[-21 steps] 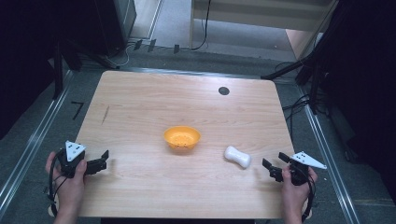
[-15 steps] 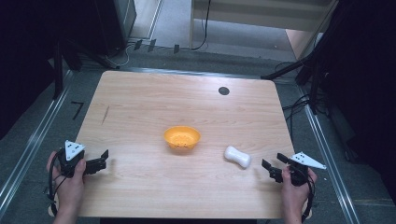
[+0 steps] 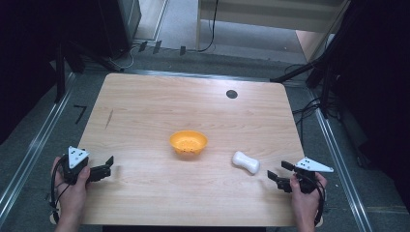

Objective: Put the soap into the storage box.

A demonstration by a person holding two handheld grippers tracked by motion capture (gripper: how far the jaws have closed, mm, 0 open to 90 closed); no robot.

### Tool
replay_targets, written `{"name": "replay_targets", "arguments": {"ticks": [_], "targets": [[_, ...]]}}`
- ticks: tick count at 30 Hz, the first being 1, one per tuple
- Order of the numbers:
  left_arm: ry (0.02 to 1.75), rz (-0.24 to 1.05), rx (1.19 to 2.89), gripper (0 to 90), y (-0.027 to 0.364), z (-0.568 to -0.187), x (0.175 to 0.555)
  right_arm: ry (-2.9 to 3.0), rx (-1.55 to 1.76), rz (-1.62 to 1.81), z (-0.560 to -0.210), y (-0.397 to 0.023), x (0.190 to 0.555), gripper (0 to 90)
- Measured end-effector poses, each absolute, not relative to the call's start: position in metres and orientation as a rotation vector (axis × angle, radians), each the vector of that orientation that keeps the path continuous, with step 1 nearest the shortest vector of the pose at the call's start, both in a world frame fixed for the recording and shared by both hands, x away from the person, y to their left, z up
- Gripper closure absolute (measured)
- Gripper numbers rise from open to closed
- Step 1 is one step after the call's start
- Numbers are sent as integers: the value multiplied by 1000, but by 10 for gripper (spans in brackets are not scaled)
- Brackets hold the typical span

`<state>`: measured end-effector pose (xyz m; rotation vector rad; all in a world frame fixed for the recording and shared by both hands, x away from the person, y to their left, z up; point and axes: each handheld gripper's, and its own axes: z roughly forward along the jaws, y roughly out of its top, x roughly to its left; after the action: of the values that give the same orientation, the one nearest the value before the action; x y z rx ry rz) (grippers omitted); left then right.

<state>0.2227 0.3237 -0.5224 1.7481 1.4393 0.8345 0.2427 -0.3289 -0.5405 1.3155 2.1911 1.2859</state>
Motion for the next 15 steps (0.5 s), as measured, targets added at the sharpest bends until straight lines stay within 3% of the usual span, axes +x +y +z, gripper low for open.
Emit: {"name": "replay_targets", "arguments": {"ticks": [15], "targets": [[1403,801,1703,0,324,-522,220,2542,1170,975,-521,-294,261,244]]}}
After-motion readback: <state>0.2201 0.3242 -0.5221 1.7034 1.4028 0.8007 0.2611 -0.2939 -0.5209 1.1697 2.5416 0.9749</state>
